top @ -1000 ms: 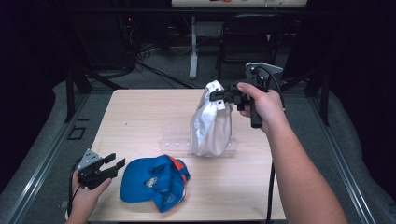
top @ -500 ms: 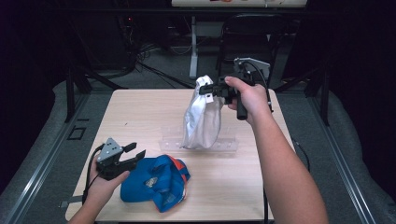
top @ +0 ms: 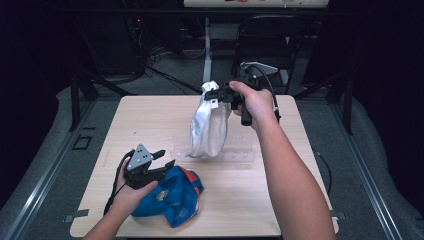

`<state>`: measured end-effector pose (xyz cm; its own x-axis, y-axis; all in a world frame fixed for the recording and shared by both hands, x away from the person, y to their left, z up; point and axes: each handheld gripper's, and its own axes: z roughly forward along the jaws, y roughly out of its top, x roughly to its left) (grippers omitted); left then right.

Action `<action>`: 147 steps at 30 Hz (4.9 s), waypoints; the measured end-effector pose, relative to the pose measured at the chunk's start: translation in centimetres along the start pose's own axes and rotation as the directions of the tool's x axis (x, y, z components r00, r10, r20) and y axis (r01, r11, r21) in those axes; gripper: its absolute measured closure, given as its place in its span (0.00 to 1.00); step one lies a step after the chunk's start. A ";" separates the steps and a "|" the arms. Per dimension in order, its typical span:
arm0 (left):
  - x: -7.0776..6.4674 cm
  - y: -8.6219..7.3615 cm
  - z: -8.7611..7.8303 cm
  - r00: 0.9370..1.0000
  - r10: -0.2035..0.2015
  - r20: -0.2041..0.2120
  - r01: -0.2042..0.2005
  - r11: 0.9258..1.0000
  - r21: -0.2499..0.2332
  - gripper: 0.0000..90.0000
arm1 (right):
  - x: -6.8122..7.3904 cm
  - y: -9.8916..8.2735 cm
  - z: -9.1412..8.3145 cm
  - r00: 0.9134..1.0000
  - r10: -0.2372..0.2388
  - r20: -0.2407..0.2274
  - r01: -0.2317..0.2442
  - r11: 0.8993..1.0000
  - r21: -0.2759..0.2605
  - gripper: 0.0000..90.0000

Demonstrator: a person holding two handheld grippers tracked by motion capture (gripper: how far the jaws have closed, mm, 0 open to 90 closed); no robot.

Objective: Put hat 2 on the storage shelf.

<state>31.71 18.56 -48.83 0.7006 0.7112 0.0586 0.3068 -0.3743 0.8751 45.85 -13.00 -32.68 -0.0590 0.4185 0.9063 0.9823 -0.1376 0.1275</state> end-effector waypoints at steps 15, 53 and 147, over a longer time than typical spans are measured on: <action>-1.9 1.8 4.1 0.997 0.077 0.006 -0.077 0.994 0.073 0.56 | -0.1 0.4 0.6 1.000 0.010 0.026 -0.010 1.000 -0.009 0.90; -1.1 1.0 5.5 0.995 0.096 0.041 -0.097 0.995 0.007 0.91 | -1.0 -0.9 1.0 1.000 -0.001 -0.012 0.001 1.000 0.004 0.90; 3.9 -7.1 -4.0 0.980 -0.157 -0.126 0.173 0.977 0.124 0.58 | -19.9 -17.6 1.0 0.889 -0.354 0.290 0.390 0.918 -0.076 0.71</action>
<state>29.68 26.38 -52.86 0.5568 0.8304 -0.0195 0.5003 -0.3165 0.8059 29.96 -18.00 -53.37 -0.3481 0.6814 0.6438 0.8649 -0.0314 0.5009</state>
